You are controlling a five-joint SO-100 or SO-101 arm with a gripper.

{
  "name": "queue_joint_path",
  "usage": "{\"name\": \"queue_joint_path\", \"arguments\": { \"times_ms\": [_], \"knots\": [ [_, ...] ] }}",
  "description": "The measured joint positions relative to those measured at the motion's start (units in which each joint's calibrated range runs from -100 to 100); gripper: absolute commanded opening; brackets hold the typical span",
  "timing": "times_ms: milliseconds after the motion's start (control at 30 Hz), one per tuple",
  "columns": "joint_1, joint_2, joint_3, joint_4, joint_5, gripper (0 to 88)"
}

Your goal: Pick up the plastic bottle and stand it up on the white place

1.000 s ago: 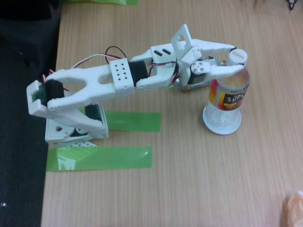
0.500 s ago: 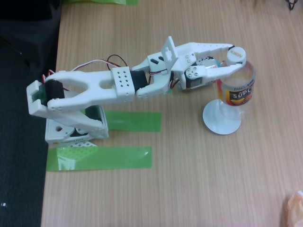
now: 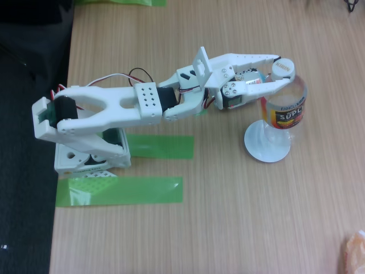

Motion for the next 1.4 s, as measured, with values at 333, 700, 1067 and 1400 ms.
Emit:
{"name": "queue_joint_path", "arguments": {
  "times_ms": [333, 700, 1067, 1400],
  "knots": [
    [0.0, 0.0, -9.31, 18.61, 0.0, 1.0],
    [0.67, 0.0, -12.38, 23.62, 0.0, 1.2],
    [-0.82, 0.0, -13.56, 23.62, 0.0, 1.2],
    [-1.12, 0.0, -13.56, 23.62, 0.0, 1.2]
  ]
}}
